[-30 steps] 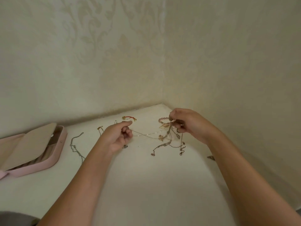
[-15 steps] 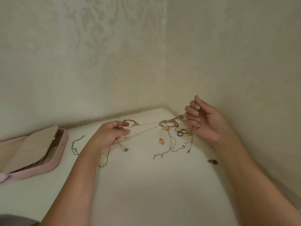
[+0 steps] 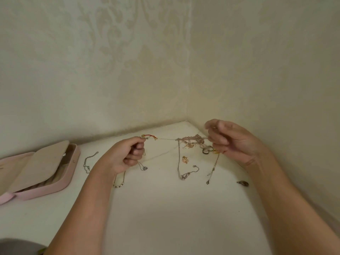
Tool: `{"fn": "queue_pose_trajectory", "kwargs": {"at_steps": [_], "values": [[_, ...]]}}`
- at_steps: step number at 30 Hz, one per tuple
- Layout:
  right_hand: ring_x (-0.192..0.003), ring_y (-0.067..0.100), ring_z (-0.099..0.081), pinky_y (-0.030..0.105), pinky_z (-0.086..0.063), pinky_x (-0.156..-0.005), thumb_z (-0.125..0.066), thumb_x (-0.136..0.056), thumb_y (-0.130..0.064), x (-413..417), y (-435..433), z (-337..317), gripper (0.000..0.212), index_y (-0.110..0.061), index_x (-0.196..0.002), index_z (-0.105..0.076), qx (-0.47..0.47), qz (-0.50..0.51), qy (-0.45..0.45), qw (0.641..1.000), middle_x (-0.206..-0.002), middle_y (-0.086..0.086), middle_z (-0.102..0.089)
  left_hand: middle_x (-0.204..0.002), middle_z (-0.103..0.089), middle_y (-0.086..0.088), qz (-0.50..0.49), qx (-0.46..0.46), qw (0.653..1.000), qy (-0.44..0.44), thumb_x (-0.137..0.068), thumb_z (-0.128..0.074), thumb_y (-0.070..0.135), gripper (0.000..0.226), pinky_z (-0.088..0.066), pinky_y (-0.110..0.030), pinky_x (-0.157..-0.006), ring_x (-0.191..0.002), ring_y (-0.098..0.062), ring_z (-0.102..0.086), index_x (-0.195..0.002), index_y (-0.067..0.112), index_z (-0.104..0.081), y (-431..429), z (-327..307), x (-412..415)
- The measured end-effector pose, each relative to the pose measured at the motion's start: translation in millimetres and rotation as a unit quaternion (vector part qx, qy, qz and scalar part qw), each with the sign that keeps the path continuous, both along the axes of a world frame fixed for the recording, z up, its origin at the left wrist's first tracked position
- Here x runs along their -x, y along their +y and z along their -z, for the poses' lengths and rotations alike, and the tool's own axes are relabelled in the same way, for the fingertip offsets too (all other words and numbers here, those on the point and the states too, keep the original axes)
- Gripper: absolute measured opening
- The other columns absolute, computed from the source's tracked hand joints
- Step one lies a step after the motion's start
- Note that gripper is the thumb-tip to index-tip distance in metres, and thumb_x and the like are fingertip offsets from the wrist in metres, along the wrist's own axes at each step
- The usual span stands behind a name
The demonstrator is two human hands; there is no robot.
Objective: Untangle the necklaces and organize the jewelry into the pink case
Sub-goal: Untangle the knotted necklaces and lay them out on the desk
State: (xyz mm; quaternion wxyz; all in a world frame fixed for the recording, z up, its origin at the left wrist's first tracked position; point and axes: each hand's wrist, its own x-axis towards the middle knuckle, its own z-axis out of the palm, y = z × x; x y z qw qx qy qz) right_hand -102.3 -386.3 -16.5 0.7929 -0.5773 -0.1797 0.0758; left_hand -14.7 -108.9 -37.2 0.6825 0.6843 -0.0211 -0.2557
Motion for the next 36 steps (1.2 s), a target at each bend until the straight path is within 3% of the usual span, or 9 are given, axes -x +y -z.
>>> {"fn": "queue_pose_trajectory", "kwargs": {"at_steps": [3,7,14,18,22,26,28,31,36], "values": [[-0.042,0.002,-0.022,0.013,-0.027,-0.041,-0.074,-0.075,-0.045,2.7,-3.7,-0.4,0.052,-0.025,-0.123,-0.066,0.082,-0.019,0.022,0.996,-0.044,-0.011,-0.030,-0.048,-0.032,0.008,0.013,0.103,0.994,0.020,-0.097,-0.038,0.017,0.035,-0.009,-0.014,-0.031,-0.032,0.000,-0.019,-0.067,0.015,-0.056,2.0,-4.6,2.8],[-0.038,0.002,-0.021,0.016,-0.021,-0.041,-0.058,-0.091,-0.031,6.5,-6.1,-2.3,0.041,-0.031,-0.132,-0.056,0.140,-0.020,0.034,0.989,-0.041,-0.010,-0.026,-0.054,-0.036,0.007,0.036,0.107,0.994,0.010,-0.098,-0.035,0.011,0.033,-0.009,-0.012,-0.032,-0.034,0.001,-0.020,-0.110,0.016,-0.066,2.4,-3.1,1.2],[-0.041,0.010,-0.018,0.026,-0.017,-0.047,-0.051,-0.096,-0.027,7.2,6.8,-3.8,0.038,-0.029,-0.134,-0.055,0.291,-0.033,0.017,0.956,-0.044,-0.005,-0.023,-0.077,-0.063,-0.008,0.016,-0.165,0.981,-0.106,-0.091,-0.047,-0.004,0.029,-0.043,-0.021,-0.047,-0.052,-0.013,-0.049,-0.107,0.007,-0.068,-12.5,11.2,6.2],[-0.039,0.011,-0.021,0.041,-0.014,-0.058,-0.044,-0.099,-0.019,6.4,21.8,-1.3,0.038,-0.027,-0.136,-0.053,0.332,-0.065,-0.001,0.941,-0.043,-0.006,-0.025,-0.108,-0.068,0.002,0.079,-0.308,0.917,-0.240,-0.082,-0.059,-0.001,0.037,-0.046,-0.019,-0.074,-0.086,-0.007,-0.061,-0.112,0.020,-0.066,-19.8,13.2,12.5],[-0.040,0.012,-0.019,0.038,-0.012,-0.055,-0.044,-0.100,-0.018,3.5,30.1,0.1,0.037,-0.029,-0.134,-0.055,0.330,-0.096,-0.009,0.939,-0.048,0.000,-0.023,-0.124,-0.063,-0.005,0.267,-0.070,0.935,-0.223,-0.081,-0.059,-0.005,0.050,-0.041,-0.025,-0.097,-0.121,-0.013,-0.056,-0.128,0.012,-0.056,-35.2,8.6,27.6],[-0.039,0.009,-0.026,0.030,-0.016,-0.047,-0.050,-0.096,-0.019,5.0,26.1,-4.3,0.035,-0.024,-0.130,-0.058,0.322,-0.077,0.013,0.944,-0.043,-0.004,-0.032,-0.059,-0.050,-0.002,0.247,0.050,0.958,-0.138,-0.083,-0.065,0.013,0.008,-0.054,-0.032,-0.079,-0.061,-0.014,-0.059,-0.078,0.014,-0.072,-46.5,6.3,39.1],[-0.040,0.009,-0.029,0.026,-0.014,-0.045,-0.060,-0.087,-0.023,4.3,20.7,-5.5,0.028,-0.021,-0.114,-0.066,0.319,-0.044,0.017,0.947,-0.044,-0.004,-0.039,-0.050,-0.030,0.006,0.195,0.106,0.973,-0.067,-0.083,-0.057,0.022,0.026,-0.049,-0.021,-0.049,-0.044,-0.006,-0.039,-0.060,0.017,-0.066,-43.6,2.5,37.5],[-0.040,0.005,-0.030,0.017,-0.018,-0.040,-0.070,-0.082,-0.017,2.5,16.1,-6.0,0.008,-0.011,-0.087,-0.069,0.338,0.047,0.023,0.940,-0.049,-0.002,-0.050,-0.049,-0.027,0.009,0.157,0.204,0.966,0.007,-0.085,-0.045,0.021,0.034,-0.019,-0.009,-0.029,-0.038,0.000,-0.025,-0.061,0.016,-0.068,-37.4,-4.4,32.9],[-0.041,0.006,-0.032,0.017,-0.024,-0.042,-0.065,-0.089,-0.019,-3.7,28.6,-1.5,0.011,-0.014,-0.080,-0.068,0.281,0.240,0.006,0.929,-0.058,-0.002,-0.061,-0.050,-0.037,0.007,0.228,0.208,0.950,0.046,-0.082,-0.047,0.001,0.034,-0.013,-0.008,-0.026,-0.036,0.001,-0.017,-0.078,0.018,-0.076,-38.6,-1.0,34.8]]}}
